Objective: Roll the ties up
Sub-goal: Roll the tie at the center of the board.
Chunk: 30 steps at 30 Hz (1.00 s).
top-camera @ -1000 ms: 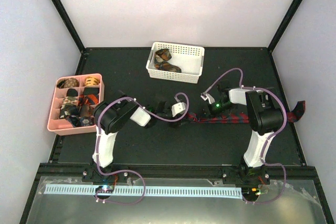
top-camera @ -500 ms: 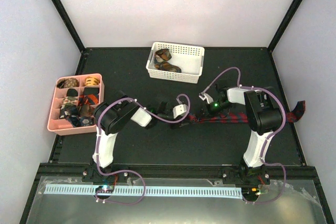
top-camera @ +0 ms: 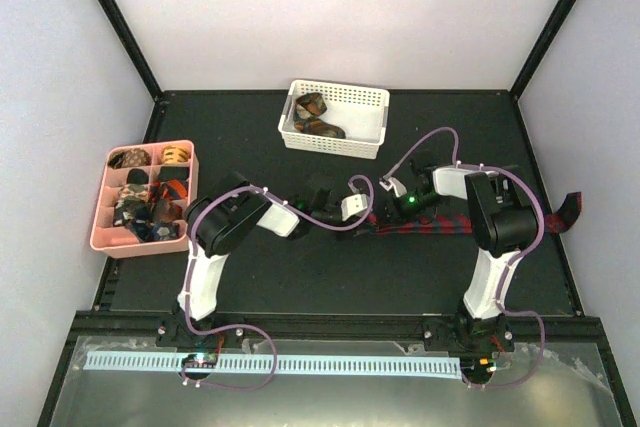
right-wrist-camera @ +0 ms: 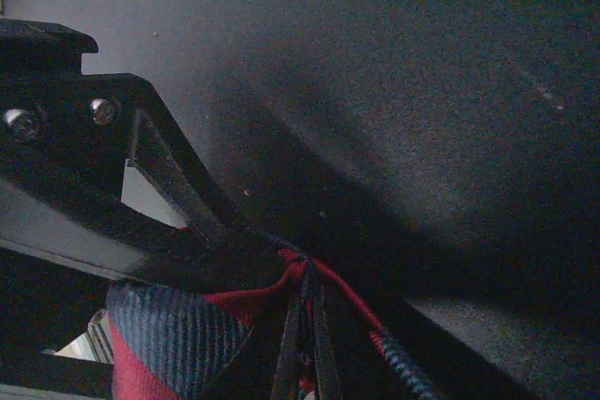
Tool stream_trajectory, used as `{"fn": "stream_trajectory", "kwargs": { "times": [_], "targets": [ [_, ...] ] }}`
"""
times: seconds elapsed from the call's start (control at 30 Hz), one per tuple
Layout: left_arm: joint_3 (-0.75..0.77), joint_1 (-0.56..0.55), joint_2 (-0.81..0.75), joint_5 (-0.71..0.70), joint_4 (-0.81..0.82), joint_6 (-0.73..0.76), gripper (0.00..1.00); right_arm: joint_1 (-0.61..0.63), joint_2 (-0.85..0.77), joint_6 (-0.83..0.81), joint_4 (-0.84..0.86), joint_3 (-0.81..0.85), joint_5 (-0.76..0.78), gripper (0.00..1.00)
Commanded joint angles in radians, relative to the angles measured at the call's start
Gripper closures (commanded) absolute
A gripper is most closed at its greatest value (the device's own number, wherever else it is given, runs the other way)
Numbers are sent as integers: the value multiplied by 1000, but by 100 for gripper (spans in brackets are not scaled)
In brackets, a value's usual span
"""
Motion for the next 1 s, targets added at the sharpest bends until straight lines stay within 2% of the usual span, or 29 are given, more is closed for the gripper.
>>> {"fn": "stream_trajectory", "kwargs": {
  "times": [0.0, 0.17, 0.27, 0.33, 0.57, 0.67, 0.87, 0.97],
  "targets": [
    [-14, 0, -14, -32, -26, 23, 58, 20, 14, -38, -13, -1, 59, 98],
    [-106, 27, -79, -59, -49, 53, 50, 21, 11, -59, -27, 19, 59, 98],
    [-150, 30, -125, -72, -58, 93, 34, 21, 17, -74, -49, 37, 55, 98],
    [-163, 30, -151, -66, -81, 107, 28, 21, 13, -82, -57, 41, 55, 98],
    [-61, 23, -152, -29, -177, 39, 22, 21, -1, -100, -71, 41, 56, 97],
    [-23, 15, -137, -19, -188, 30, 23, 21, 1, -100, -75, 48, 57, 95],
    [-72, 14, -173, -61, -113, 88, 41, 21, 7, -99, -82, 59, 55, 95],
    [-71, 13, -194, -47, -145, 162, 44, 21, 13, -101, -87, 63, 53, 95]
  ]
}}
